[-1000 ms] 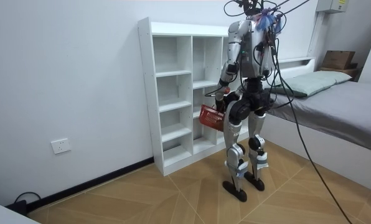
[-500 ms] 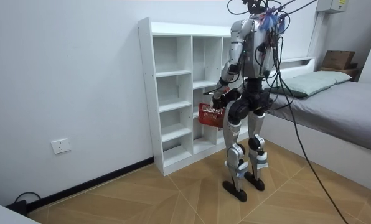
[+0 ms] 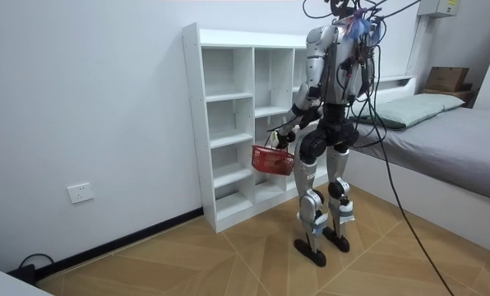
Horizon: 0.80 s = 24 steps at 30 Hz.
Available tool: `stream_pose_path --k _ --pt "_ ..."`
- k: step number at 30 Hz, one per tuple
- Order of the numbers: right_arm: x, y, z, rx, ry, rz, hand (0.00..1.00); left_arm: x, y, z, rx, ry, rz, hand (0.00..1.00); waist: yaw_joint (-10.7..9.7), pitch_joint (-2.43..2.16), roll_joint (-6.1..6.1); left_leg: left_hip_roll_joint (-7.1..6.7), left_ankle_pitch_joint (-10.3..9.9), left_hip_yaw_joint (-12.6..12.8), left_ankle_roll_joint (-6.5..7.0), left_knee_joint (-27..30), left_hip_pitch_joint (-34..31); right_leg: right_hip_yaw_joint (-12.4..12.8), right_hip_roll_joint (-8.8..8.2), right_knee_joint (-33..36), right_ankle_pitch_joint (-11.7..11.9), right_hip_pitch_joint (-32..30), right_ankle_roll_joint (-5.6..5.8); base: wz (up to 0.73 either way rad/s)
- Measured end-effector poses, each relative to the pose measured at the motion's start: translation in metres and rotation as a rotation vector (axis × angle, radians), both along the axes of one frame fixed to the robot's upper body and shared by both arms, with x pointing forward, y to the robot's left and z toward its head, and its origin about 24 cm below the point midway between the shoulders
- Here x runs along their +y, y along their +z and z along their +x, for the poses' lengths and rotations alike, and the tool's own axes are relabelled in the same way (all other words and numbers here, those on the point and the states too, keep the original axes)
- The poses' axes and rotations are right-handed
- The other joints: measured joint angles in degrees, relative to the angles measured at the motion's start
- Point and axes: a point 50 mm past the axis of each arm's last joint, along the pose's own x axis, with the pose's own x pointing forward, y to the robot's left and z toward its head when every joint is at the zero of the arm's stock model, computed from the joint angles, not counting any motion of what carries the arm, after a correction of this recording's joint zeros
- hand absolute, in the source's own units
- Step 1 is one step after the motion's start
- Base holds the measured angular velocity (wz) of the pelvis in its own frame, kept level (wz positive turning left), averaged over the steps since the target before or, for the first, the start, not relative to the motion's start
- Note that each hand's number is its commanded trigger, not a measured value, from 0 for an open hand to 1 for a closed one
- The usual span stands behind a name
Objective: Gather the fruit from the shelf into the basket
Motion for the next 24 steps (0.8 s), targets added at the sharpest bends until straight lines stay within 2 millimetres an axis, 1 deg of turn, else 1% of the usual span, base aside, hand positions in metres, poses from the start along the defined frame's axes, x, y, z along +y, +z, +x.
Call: stream_pose_path --k 2,5,9,12,14,20,24 --pt "-0.005 0.004 0.000 -0.023 -0.055 0.020 0.00 0.004 0.000 -0.001 0.001 0.029 0.003 1.00 -0.4 0.12 0.21 0.04 0.0 0.3 0.00 -0.1 0.3 0.7 0.06 0.0 0.0 0.1 0.00 -0.08" --pt "-0.007 0.007 0.003 -0.044 -0.085 0.029 0.00 0.008 -0.001 -0.003 0.003 0.055 0.006 1.00 -1.2 0.13 0.25 0.05 0.0 0.6 -0.01 -0.4 0.8 0.9 0.09 0.0 0.0 0.3 0.00 -0.06" --pt "-0.011 0.012 0.006 -0.071 -0.133 0.047 0.00 0.010 0.000 -0.002 -0.005 0.069 0.009 1.00 -1.6 0.09 0.28 0.05 0.0 0.8 -0.01 -0.6 1.1 1.0 0.09 0.1 0.0 0.5 0.01 -0.03" --pt "-0.012 0.020 0.011 -0.115 -0.162 0.070 0.00 0.011 0.000 -0.002 -0.008 0.076 0.019 1.00 -1.9 0.06 0.35 0.08 0.0 1.1 -0.01 -0.6 1.4 1.0 0.10 0.1 0.0 0.6 0.01 -0.01" --pt "-0.015 0.027 0.015 -0.156 -0.188 0.080 0.00 0.011 0.000 -0.002 -0.009 0.077 0.028 1.00 -2.2 -0.04 0.54 0.08 0.0 1.2 -0.01 -0.6 1.5 1.0 0.10 0.1 0.0 0.7 0.01 0.00" --pt "-0.018 0.028 0.016 -0.180 -0.258 0.089 0.00 0.012 -0.002 -0.006 0.010 0.081 0.031 1.00 -2.7 -0.03 1.29 0.12 0.0 1.3 -0.01 -0.8 2.4 1.5 0.14 0.1 0.0 1.4 0.01 -0.02" --pt "-0.022 0.026 0.014 -0.182 -0.317 0.088 0.00 0.012 -0.003 -0.008 0.028 0.083 0.036 1.00 -2.8 -0.03 1.27 0.13 0.0 1.3 -0.01 -0.8 2.4 1.3 0.15 0.2 0.0 1.4 0.01 0.00"
